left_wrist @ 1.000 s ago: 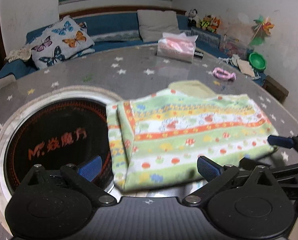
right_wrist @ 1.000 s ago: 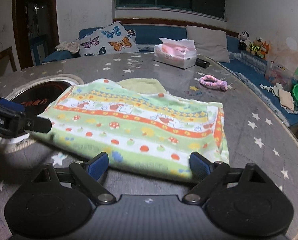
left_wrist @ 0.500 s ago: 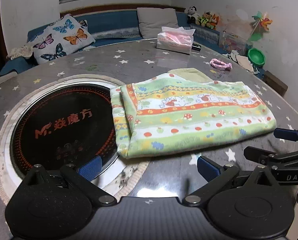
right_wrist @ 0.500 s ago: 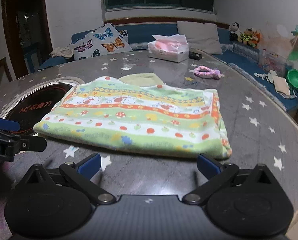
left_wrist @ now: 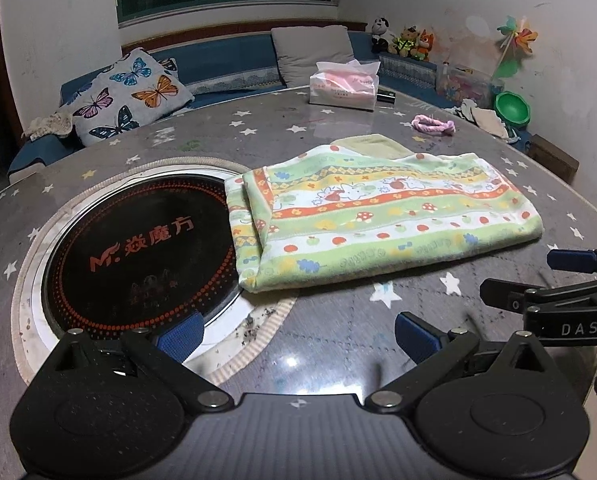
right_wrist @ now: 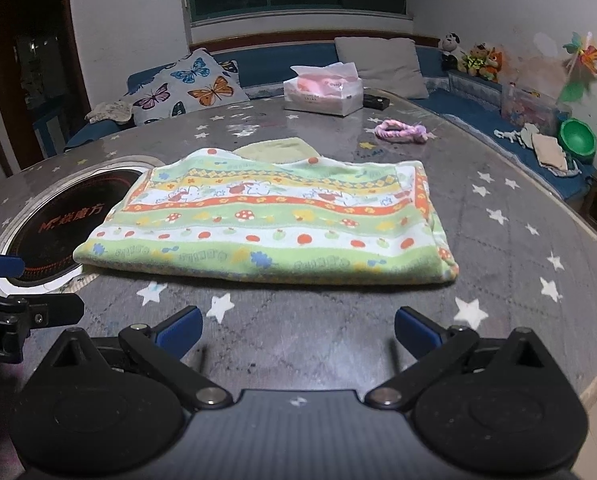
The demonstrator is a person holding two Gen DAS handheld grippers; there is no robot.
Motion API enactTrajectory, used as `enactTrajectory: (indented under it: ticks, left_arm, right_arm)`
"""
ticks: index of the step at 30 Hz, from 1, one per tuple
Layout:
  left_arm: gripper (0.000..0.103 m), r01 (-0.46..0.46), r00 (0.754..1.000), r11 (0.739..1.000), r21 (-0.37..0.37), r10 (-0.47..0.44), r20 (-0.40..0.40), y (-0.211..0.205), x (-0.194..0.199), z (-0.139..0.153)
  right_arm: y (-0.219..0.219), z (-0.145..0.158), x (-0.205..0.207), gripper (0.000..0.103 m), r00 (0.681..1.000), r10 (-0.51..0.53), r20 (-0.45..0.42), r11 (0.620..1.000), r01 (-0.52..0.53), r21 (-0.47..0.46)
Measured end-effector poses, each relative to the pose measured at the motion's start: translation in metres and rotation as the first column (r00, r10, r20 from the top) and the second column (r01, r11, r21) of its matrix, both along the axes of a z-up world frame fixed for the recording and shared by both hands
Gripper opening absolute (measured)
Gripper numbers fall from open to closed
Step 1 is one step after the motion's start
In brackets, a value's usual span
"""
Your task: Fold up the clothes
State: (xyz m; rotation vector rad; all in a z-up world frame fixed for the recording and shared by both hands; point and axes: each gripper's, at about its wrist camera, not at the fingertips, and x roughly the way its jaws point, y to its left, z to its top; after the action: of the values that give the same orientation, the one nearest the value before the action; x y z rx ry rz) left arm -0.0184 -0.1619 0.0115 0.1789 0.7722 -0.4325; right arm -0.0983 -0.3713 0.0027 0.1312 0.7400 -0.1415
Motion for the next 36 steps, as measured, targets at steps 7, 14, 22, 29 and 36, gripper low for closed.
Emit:
enactTrajectory:
  ticks: [7,14,22,29,36]
  left_arm:
    - [0.103,0.008,1.000,1.000,0.008,-0.008,0.009,-0.001,-0.009,-0.001]
    - [0.103,0.008,1.000,1.000,0.008,-0.008,0.018,0.001,-0.012,-0.001]
    - [0.103,0.009,1.000,1.000,0.005,-0.009,0.006,0.003,-0.015,-0.007]
    - [0.103,0.012,1.000,1.000,0.000,-0.012,0.003,0.004,-0.017,-0.009]
    - [0.103,0.017,1.000,1.000,-0.001,-0.017,-0.002,0.005,-0.022,-0.011]
  right_arm:
    - [0.005,-0.002,-0.009,0.103,1.000,-0.014,-0.005,1.000,0.014,0.001]
    - [0.009,-0.006,-0.013,0.103,1.000,-0.024,-0.013,1.000,0.025,0.008]
    - [0.012,-0.010,-0.011,0.103,0.999,-0.026,-0.028,1.000,0.026,0.011]
    - [0.018,-0.011,-0.010,0.103,0.999,-0.018,-0.030,1.000,0.018,0.007]
    - [0.020,-0.010,-0.012,0.103,0.999,-0.019,-0.026,1.000,0.019,0.005]
